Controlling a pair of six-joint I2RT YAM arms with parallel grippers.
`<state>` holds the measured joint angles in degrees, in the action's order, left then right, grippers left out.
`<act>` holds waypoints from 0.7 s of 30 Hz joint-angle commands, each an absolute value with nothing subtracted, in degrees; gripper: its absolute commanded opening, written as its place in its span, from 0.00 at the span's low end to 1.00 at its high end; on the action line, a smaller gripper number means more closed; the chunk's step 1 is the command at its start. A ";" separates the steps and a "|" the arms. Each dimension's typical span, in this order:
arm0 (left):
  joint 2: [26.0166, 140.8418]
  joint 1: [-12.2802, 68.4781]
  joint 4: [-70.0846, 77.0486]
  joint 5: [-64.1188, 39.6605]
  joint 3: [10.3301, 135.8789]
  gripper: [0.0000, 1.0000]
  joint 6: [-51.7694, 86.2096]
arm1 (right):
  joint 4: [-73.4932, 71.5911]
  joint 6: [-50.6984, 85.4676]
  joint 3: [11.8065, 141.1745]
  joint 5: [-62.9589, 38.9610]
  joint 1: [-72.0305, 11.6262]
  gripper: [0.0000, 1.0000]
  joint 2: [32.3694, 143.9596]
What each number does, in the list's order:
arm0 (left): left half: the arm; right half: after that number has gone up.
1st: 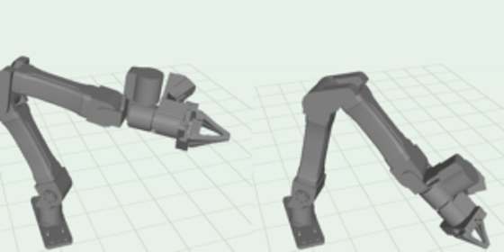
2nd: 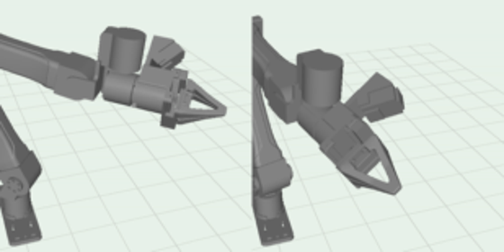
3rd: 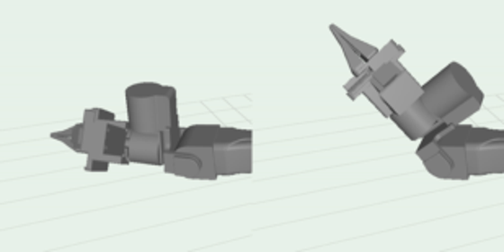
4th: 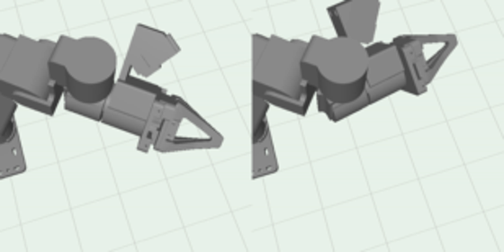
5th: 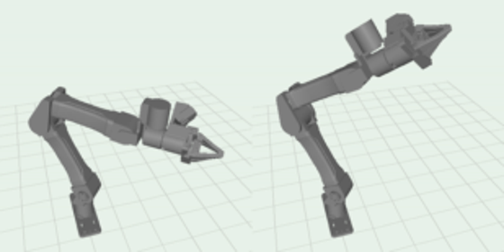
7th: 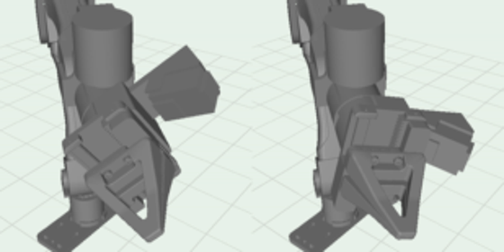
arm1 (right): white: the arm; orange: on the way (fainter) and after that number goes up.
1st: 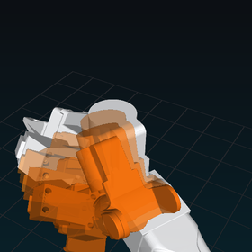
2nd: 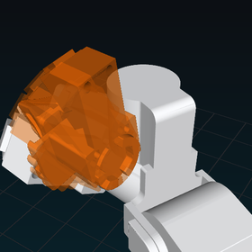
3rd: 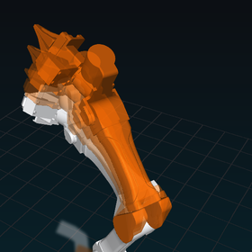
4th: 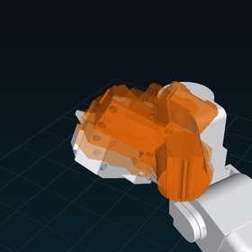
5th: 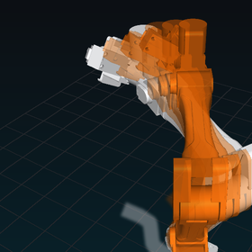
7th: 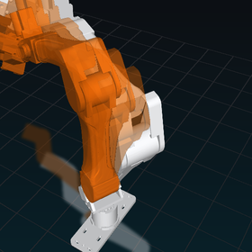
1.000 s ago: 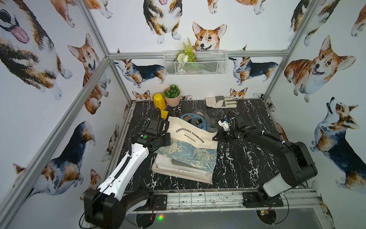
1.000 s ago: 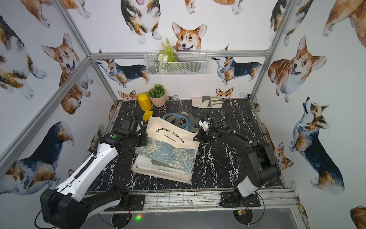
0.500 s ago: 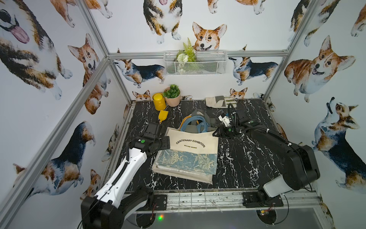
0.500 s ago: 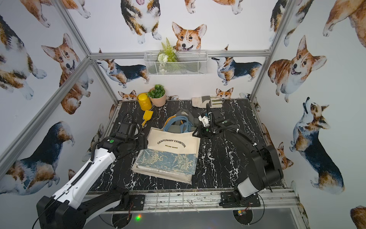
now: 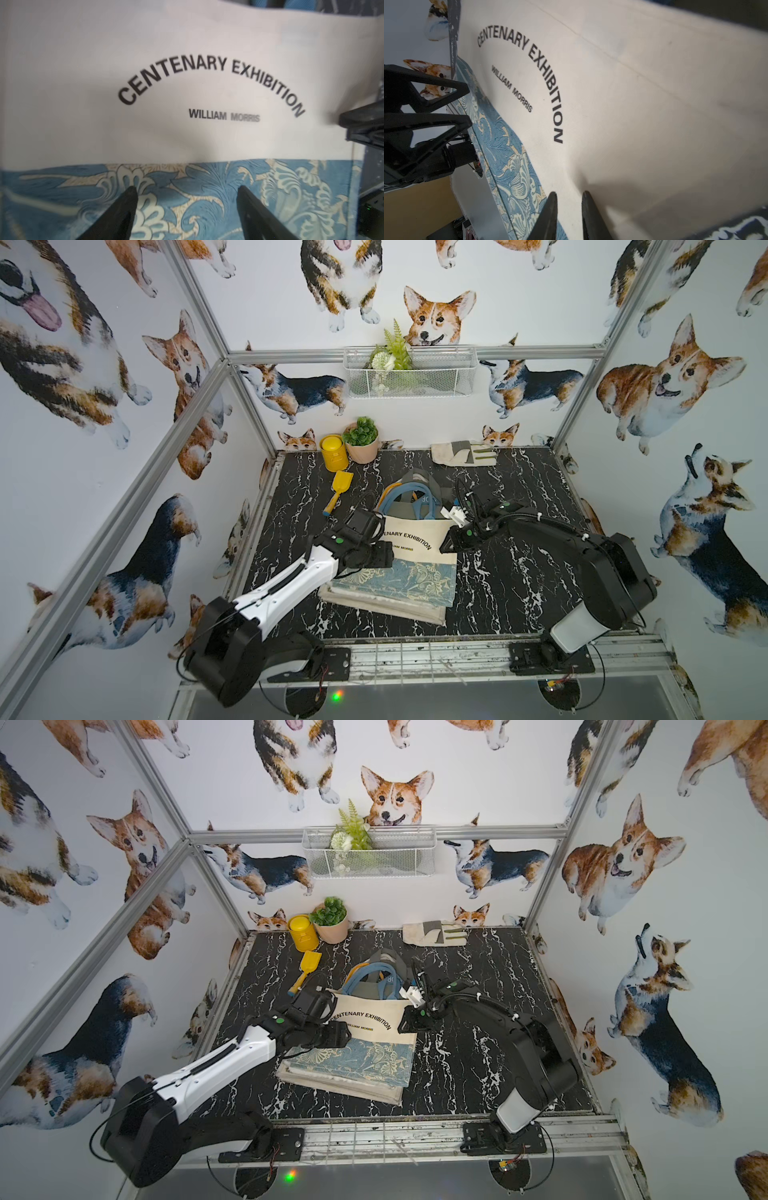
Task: Put away the canvas bag
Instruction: Adjust the canvas bag at the center of the board.
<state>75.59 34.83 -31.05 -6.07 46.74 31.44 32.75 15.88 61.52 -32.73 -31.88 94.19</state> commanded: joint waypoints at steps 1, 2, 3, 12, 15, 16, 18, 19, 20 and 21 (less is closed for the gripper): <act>81.83 35.92 -25.77 -10.28 46.18 0.78 32.58 | 34.47 13.08 62.37 -31.73 -32.23 0.23 97.88; 83.46 36.06 -25.90 -11.07 46.38 0.78 31.92 | 34.73 12.69 62.65 -31.58 -32.47 0.23 98.91; 84.77 36.17 -26.02 -11.36 46.34 0.78 31.58 | 35.02 12.53 62.96 -31.11 -32.62 0.23 99.83; 80.14 36.47 -27.42 -9.05 52.09 0.79 26.09 | 32.65 9.93 62.89 -25.74 -33.04 0.36 94.34; 74.03 36.30 -28.64 -3.09 54.37 0.83 21.63 | 28.95 7.30 61.82 -22.75 -31.90 0.47 86.63; 71.71 36.06 -28.55 -0.11 54.50 0.84 20.12 | 27.88 6.14 61.40 -21.06 -31.14 0.53 84.12; 66.50 34.86 -27.11 5.79 53.62 0.91 17.00 | 25.11 4.18 59.43 -17.45 -28.43 0.74 79.22; 64.13 33.91 -26.05 8.09 52.71 0.93 15.94 | 23.39 3.87 58.08 -15.81 -26.68 0.97 76.94; 61.30 32.32 -24.67 10.71 51.20 0.98 14.96 | 21.16 4.36 56.26 -12.66 -23.91 1.00 74.38; 58.50 30.47 -23.12 13.28 49.49 1.00 14.51 | 19.03 5.48 54.21 -9.23 -21.12 1.00 72.06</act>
